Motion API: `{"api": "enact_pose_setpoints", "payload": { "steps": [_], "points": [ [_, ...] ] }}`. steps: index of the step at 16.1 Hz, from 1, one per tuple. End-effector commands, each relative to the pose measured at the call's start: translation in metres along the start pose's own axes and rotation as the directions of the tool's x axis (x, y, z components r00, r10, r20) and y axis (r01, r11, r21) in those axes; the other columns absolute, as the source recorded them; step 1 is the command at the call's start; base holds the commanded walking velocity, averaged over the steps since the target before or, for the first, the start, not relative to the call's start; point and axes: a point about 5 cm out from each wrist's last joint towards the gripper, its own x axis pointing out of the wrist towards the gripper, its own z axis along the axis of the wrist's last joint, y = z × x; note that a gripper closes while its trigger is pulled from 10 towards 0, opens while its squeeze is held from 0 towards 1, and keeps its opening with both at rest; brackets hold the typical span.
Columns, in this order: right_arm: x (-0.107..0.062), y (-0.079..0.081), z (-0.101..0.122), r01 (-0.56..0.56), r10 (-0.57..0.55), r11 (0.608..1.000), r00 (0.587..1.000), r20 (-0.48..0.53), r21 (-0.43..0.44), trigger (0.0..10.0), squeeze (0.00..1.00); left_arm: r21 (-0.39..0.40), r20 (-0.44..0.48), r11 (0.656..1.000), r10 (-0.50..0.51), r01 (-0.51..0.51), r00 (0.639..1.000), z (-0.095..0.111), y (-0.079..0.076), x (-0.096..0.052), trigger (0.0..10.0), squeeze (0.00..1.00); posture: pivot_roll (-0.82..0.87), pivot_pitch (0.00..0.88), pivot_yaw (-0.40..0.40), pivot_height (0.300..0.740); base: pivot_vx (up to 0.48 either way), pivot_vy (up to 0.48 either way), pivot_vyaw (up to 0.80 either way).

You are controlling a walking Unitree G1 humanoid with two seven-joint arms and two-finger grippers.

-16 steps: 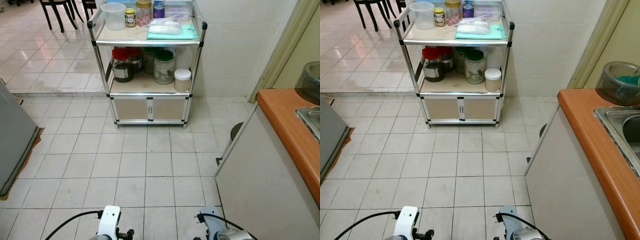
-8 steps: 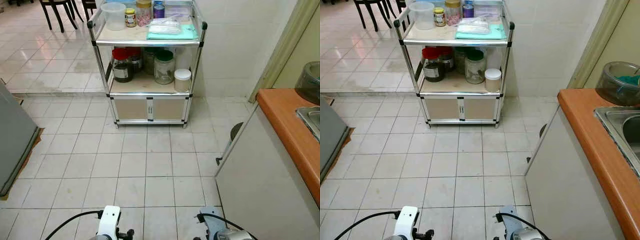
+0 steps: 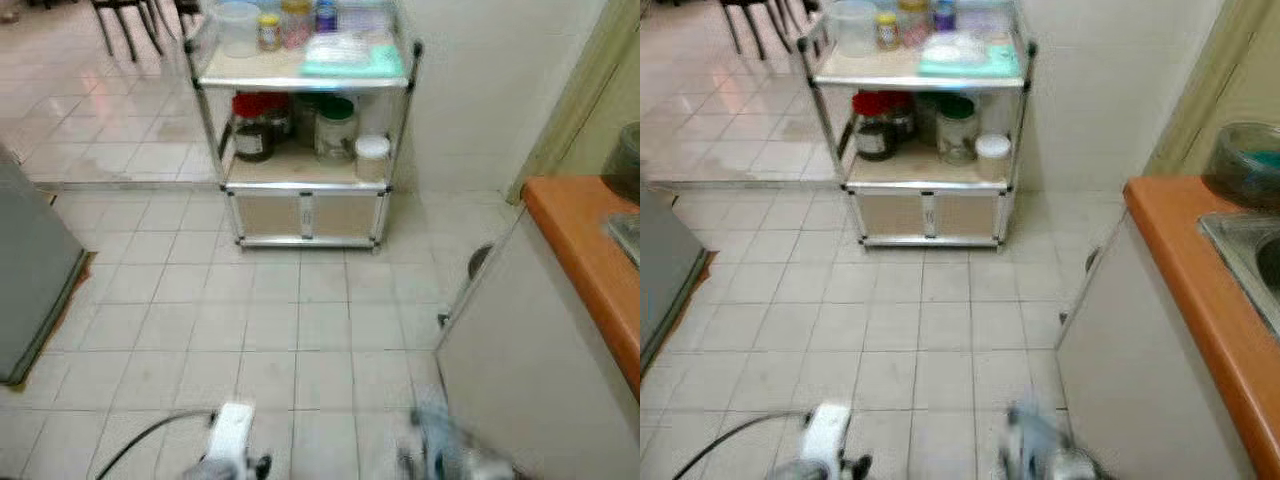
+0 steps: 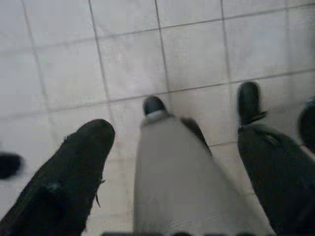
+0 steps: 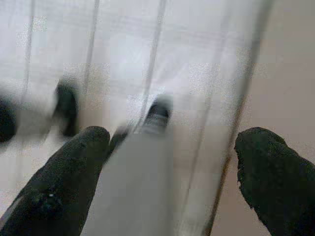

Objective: Kitchen organization

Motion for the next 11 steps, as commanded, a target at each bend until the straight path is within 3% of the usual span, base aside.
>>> {"api": "enact_pose_setpoints", "payload": {
  "steps": [1, 3, 5, 6, 7, 8, 9, 10, 11],
  "points": [
    [0.001, 0.014, 0.019, -0.023, 0.026, 0.999, 0.997, 0.072, -0.033, 10.0, 0.0, 0.018, 0.063, 0.994, 0.106, -0.107, 0.992, 0.012, 0.025, -0.002, 10.0, 0.0, 0.04, 0.0, 0.001, 0.74, 0.0, 0.0, 0.0],
    [0.0, 0.019, 0.034, -0.044, 0.046, 0.999, 0.99, 0.132, -0.016, 10.0, 0.0, -0.019, 0.111, 0.992, 0.126, -0.124, 0.986, 0.02, 0.034, -0.004, 10.0, 0.0, 0.05, 0.0, 0.004, 0.74, 0.0, 0.0, 0.0],
    [-0.005, 0.025, 0.069, -0.089, 0.088, 0.996, 0.954, 0.287, -0.01, 10.0, 0.0, -0.067, 0.234, 0.989, 0.144, -0.132, 0.962, 0.045, 0.043, -0.008, 10.0, 0.0, 0.06, 0.0, 0.0, 0.74, 0.0, 0.0, 0.0],
    [-0.009, 0.028, 0.087, -0.114, 0.108, 0.993, 0.921, 0.374, -0.007, 10.0, 0.78, -0.052, 0.332, 0.989, 0.148, -0.139, 0.932, 0.064, 0.048, -0.013, 10.0, 0.0, 0.06, 0.0, -0.007, 0.74, 0.0, 0.0, 0.0],
    [-0.015, 0.03, 0.104, -0.149, 0.137, 0.989, 0.88, 0.455, -0.009, 10.0, 1.0, -0.032, 0.421, 0.99, 0.14, -0.14, 0.896, 0.081, 0.052, -0.019, 10.0, 0.0, 0.07, 0.0, -0.008, 0.74, 0.0, 0.0, 0.0],
    [-0.022, 0.033, 0.117, -0.19, 0.175, 0.982, 0.834, 0.523, -0.025, 10.0, 1.0, 0.003, 0.505, 0.989, 0.124, -0.145, 0.854, 0.095, 0.054, -0.027, 10.0, 0.0, 0.07, 0.0, -0.007, 0.74, 0.0, 0.0, 0.0],
    [-0.033, 0.033, 0.133, -0.179, 0.172, 0.983, 0.777, 0.605, -0.05, 10.0, 1.0, 0.014, 0.61, 0.985, 0.129, -0.173, 0.782, 0.114, 0.059, -0.042, 10.0, 0.0, 0.06, 0.0, 0.002, 0.74, 0.0, 0.0, 0.0],
    [-0.055, 0.028, 0.155, -0.139, 0.126, 0.989, 0.681, 0.721, -0.041, 10.0, 1.0, -0.085, 0.744, 0.984, 0.168, -0.158, 0.646, 0.143, 0.067, -0.074, 10.0, 0.0, 0.05, 0.0, 0.004, 0.74, 0.0, 0.0, 0.0],
    [-0.072, 0.028, 0.165, -0.136, 0.13, 0.989, 0.622, 0.772, -0.057, 10.0, 1.0, -0.127, 0.786, 0.979, 0.197, -0.158, 0.586, 0.155, 0.068, -0.09, 10.0, 0.0, 0.06, 0.0, 0.006, 0.74, 0.0, 0.0, 0.0]
  ]
}}
